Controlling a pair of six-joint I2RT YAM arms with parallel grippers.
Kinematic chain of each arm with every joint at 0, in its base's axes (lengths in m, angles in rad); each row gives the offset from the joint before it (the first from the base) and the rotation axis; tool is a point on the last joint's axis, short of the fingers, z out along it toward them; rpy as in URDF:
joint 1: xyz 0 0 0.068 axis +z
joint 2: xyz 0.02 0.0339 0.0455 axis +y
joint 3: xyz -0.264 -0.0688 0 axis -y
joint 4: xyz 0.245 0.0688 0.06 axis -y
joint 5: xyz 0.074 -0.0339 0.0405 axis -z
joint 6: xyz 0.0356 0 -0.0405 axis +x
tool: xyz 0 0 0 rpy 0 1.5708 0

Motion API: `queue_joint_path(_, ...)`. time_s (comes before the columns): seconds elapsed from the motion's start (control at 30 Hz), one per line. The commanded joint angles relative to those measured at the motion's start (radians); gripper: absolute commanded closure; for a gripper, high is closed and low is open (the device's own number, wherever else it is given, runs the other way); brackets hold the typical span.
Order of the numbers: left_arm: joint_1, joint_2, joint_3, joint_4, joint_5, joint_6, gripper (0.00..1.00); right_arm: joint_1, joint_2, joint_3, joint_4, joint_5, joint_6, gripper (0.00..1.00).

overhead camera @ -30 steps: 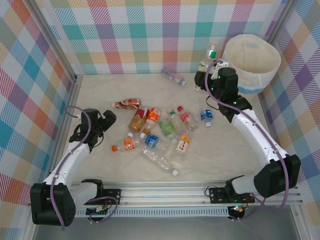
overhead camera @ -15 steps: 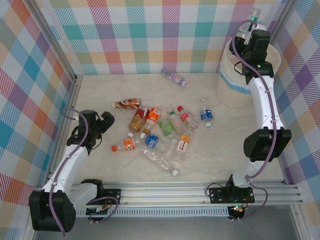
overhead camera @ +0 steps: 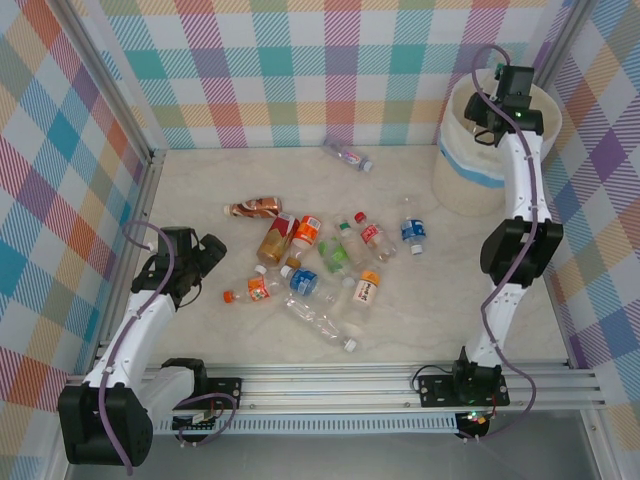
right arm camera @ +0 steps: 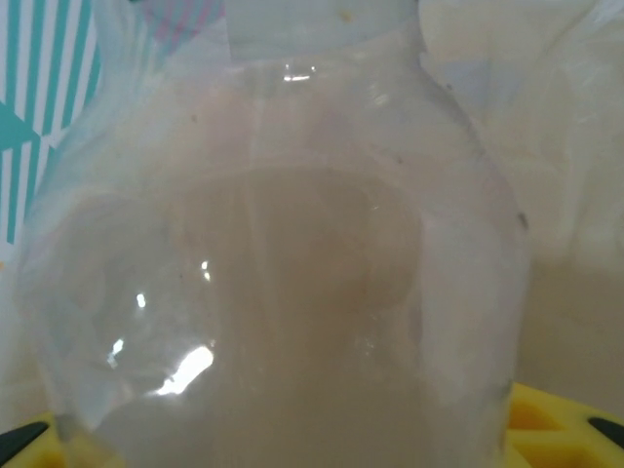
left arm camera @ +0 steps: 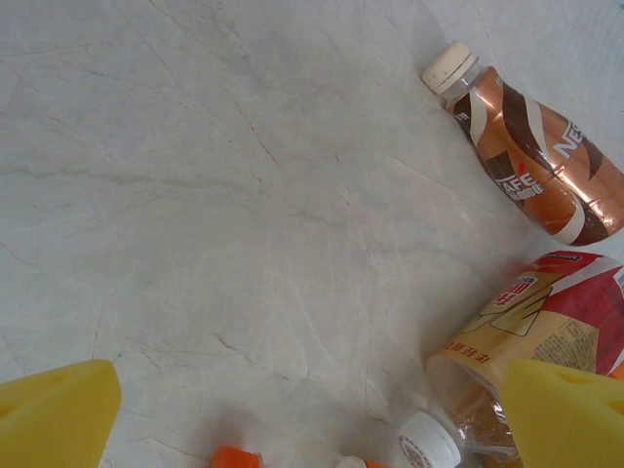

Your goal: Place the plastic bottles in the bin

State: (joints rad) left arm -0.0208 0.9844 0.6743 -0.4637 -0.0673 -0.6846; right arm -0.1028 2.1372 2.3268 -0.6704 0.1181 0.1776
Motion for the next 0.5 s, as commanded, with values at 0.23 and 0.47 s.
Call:
queue_joint_path(0.23, 0.018, 0.034, 0.014, -0.067, 0.015, 0.004, 0.00, -0.001, 0.025, 0.081, -0.092, -0.306, -0.036, 0.38)
queue_joint_path(0.47, 0.017, 0.084, 0.061, -0.169, -0.035, 0.013, 0.00, 0.000, -0.027, 0.075, -0.133, -0.255, -0.027, 0.25)
